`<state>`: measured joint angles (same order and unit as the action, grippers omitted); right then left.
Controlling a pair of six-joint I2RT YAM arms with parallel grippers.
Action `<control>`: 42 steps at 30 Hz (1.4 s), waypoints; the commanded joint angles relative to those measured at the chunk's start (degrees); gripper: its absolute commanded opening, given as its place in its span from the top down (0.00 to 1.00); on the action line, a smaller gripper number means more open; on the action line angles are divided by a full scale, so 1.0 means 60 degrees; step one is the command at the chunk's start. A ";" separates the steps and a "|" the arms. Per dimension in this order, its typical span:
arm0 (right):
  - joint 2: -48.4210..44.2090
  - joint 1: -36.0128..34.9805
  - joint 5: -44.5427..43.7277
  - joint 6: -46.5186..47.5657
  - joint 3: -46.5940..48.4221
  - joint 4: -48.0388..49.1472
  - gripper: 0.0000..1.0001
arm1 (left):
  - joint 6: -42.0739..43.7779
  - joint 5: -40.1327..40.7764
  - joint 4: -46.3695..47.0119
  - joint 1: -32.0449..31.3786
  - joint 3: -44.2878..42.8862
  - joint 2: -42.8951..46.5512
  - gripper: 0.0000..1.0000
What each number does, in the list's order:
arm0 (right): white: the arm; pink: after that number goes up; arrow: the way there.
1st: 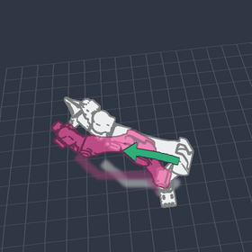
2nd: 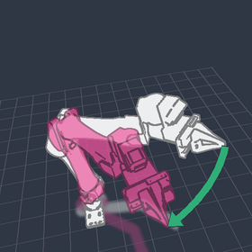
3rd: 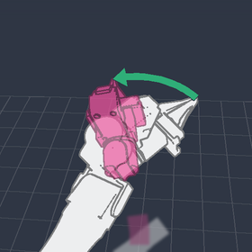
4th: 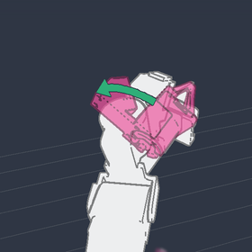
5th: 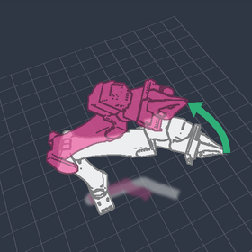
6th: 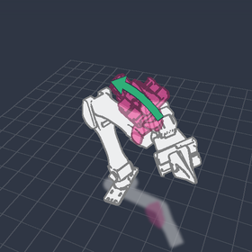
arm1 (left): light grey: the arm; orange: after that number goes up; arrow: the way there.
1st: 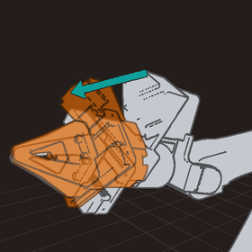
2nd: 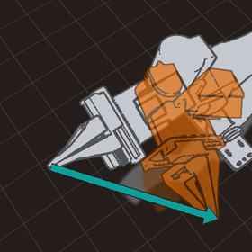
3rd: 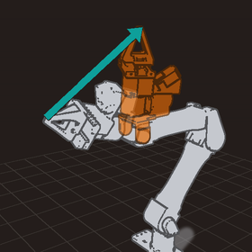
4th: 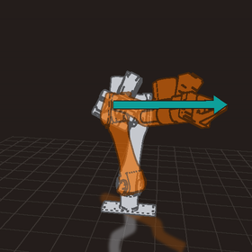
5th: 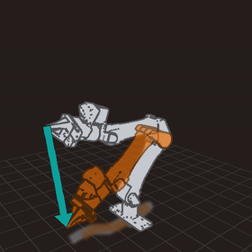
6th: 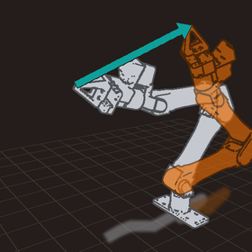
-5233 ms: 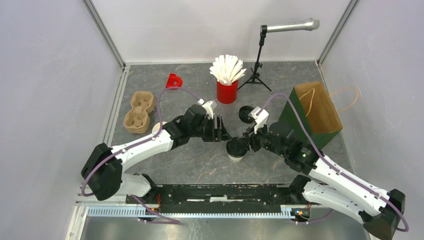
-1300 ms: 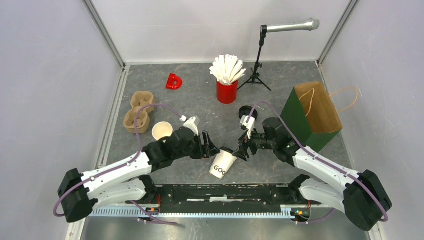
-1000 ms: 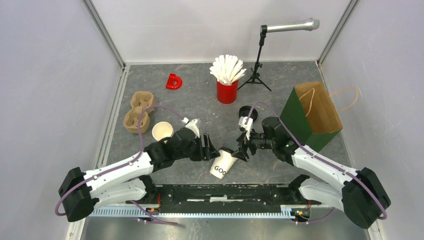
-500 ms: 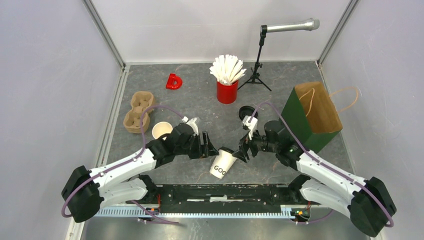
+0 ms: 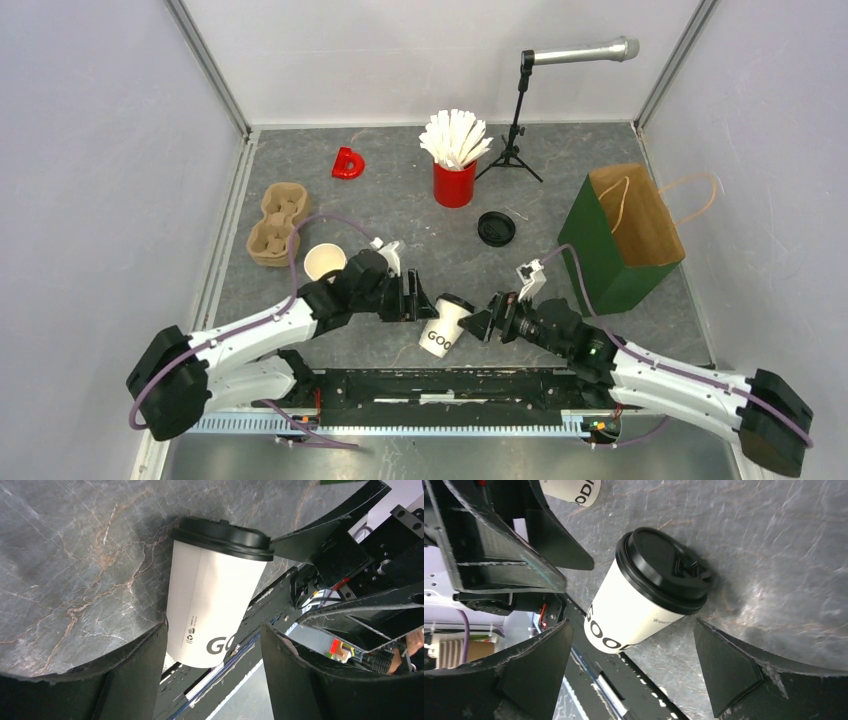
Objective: Pack the takeout coffee
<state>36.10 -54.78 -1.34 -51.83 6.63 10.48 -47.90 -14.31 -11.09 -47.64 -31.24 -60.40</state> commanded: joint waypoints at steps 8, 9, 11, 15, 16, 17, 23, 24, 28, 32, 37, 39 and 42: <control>0.1463 -0.2198 -0.3710 -0.3071 0.0117 0.0612 0.02 | -0.0919 -0.0897 0.2459 0.0029 0.1358 -0.0308 0.36; 0.1657 -0.2300 -0.3889 -0.3279 0.0145 0.0575 0.02 | -0.1003 -0.0932 0.2603 0.0029 0.1444 -0.0275 0.37; 0.2019 -0.2368 -0.3877 -0.3394 0.0022 0.1136 0.02 | -0.1186 -0.0932 0.2910 0.0029 0.1657 -0.0182 0.40; 0.2782 -0.2381 -0.3560 -0.3029 0.0211 0.1818 0.02 | -0.1551 -0.1092 0.3700 0.0029 0.2014 -0.0262 0.48; 0.2928 -0.2396 -0.3482 -0.3005 0.0239 0.1981 0.02 | -0.1662 -0.1158 0.3938 0.0029 0.2093 -0.0335 0.49; 0.3007 -0.2398 -0.3425 -0.2980 0.0167 0.2317 0.02 | -0.1767 -0.1234 0.4166 0.0029 0.2164 -0.0416 0.51; 0.3370 -0.2412 -0.3406 -0.3095 -0.0095 0.3180 0.02 | -0.2109 -0.1383 0.4983 0.0030 0.2393 -0.0749 0.57; 0.3435 -0.2406 -0.3398 -0.3070 -0.0095 0.3236 0.03 | -0.2137 -0.1367 0.4991 0.0031 0.2409 -0.0718 0.58; 0.3687 -0.2407 -0.3464 -0.2766 0.0037 0.3248 0.06 | -0.2218 -0.1000 0.4667 0.0029 0.2378 -0.0340 0.58; 0.3923 -0.2402 -0.3552 -0.2692 0.0119 0.3003 0.07 | -0.1829 -0.0225 0.3077 0.0151 0.1947 0.0556 0.52; 0.4234 -0.2398 -0.3545 -0.2610 0.0097 0.3197 0.10 | -0.1384 0.0536 0.1239 0.0495 0.1393 0.1475 0.47; 0.4294 -0.2398 -0.3545 -0.2465 -0.0012 0.3529 0.14 | -0.1271 0.0492 0.1016 0.0698 0.1314 0.1674 0.45; 0.4389 -0.2396 -0.3493 -0.2311 -0.0249 0.4266 0.18 | -0.1109 0.0249 0.0824 0.1053 0.1184 0.1663 0.44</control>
<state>61.56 -68.90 -20.88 -67.99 6.35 30.30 -58.04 -13.54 -1.37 -43.62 -21.61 -50.94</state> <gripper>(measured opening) 0.842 0.551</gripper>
